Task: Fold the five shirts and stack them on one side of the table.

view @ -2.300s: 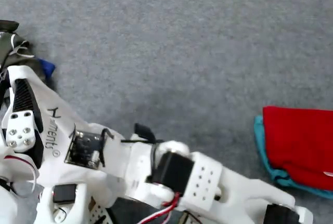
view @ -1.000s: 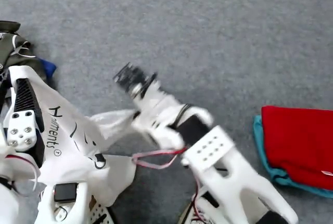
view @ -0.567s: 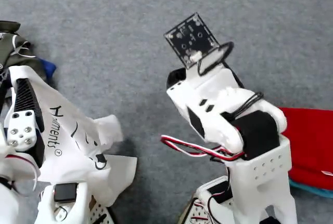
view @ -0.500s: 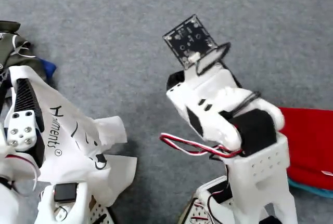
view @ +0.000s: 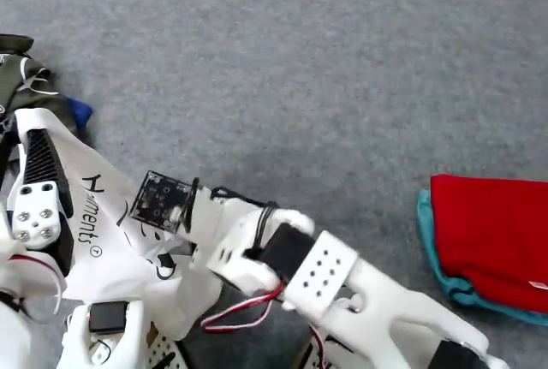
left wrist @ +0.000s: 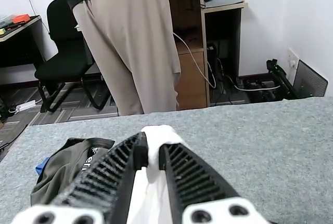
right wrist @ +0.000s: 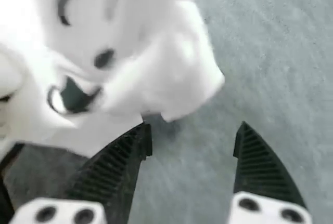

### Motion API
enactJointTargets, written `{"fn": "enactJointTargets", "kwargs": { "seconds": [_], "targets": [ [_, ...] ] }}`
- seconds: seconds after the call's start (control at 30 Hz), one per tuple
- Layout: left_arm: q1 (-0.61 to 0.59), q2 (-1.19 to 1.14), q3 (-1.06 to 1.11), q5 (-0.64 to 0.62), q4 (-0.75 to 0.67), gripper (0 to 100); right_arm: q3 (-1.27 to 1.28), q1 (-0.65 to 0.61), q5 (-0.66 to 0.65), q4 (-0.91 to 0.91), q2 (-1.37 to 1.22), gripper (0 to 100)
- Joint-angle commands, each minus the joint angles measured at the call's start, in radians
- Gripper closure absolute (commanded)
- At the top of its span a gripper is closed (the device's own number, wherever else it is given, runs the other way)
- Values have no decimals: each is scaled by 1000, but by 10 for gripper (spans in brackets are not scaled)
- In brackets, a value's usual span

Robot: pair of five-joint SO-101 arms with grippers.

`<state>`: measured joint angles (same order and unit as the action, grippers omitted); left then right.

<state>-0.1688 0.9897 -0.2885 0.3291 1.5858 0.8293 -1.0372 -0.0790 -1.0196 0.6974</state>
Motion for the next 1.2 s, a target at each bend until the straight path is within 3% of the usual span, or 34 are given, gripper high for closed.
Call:
{"fn": "enactJointTargets", "kwargs": {
  "seconds": [0.0, 0.33, 0.5, 0.73, 1.17],
  "targets": [
    [-6, -15, 6, 2, -15, 981, 85, -18, 72, 170, 13, 727],
    [-6, -15, 49, 2, -20, 981, 334, 15, 147, 606, 12, 744],
    [-8, -15, 44, 2, -20, 981, 369, 77, 147, 629, 12, 988],
    [-8, -13, 44, 2, -21, 981, 334, 223, 147, 605, 21, 994],
    [-8, -5, 44, 3, -21, 981, -79, 390, 147, 184, 22, 994]
  ]
}}
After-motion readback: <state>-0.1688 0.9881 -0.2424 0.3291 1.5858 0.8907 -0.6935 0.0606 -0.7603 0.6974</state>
